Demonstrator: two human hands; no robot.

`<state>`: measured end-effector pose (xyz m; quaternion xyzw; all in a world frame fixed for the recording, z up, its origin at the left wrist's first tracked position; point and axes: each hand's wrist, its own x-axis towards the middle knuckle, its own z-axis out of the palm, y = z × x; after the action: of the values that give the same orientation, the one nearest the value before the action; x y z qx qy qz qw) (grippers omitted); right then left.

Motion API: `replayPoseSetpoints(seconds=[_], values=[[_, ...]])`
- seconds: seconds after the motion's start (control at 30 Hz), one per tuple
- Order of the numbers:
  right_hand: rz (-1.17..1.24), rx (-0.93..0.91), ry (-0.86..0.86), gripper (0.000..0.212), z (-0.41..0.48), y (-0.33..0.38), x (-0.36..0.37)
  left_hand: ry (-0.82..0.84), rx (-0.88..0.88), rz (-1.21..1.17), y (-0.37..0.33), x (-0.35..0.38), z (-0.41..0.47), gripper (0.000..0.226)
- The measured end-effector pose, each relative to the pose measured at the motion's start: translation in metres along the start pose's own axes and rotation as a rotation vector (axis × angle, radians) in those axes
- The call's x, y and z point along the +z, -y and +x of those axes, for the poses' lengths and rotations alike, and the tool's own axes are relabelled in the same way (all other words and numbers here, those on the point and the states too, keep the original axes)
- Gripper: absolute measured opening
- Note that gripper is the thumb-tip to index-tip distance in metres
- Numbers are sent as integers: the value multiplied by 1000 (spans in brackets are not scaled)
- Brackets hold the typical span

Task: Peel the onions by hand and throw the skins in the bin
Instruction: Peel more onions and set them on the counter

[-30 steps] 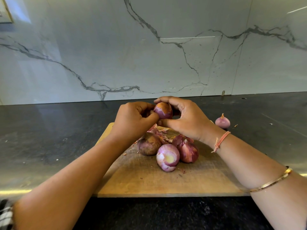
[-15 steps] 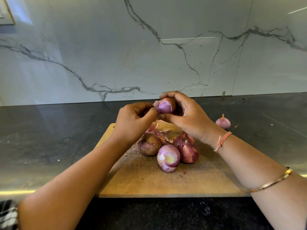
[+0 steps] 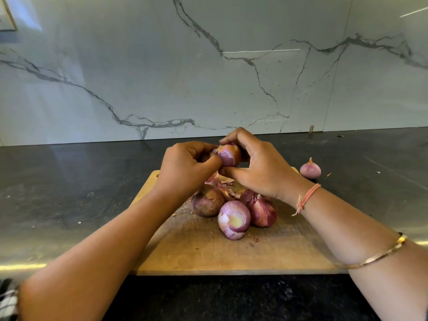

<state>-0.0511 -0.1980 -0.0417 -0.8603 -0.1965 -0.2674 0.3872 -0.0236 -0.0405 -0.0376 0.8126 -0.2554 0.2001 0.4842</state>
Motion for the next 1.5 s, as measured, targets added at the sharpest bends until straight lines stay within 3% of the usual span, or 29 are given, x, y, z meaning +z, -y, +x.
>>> replayPoseSetpoints(seconds=[0.23, 0.5, 0.73, 0.97, 1.27, 1.5], values=[[-15, -30, -7, 42, 0, -2, 1, -2, 47, 48, 0, 0, -1, 20], [-21, -53, 8, 40, -1, 0, -1, 38, -65, -183, 1, -1, 2, 16], [-74, -93, 32, 36, 0, 0, 0, -15, 15, 34, 0, 0, 1, 18], [-61, -76, 37, 37, -1, 1, 0, -29, 90, 90, 2, 0, 3, 19], [4, -36, -45, 41, 0, 3, -3, -86, 36, -36, 2, 0, 2, 19], [-65, -41, -20, 41, 1, -1, -5, 52, 11, -157, -1, 1, -2, 23]])
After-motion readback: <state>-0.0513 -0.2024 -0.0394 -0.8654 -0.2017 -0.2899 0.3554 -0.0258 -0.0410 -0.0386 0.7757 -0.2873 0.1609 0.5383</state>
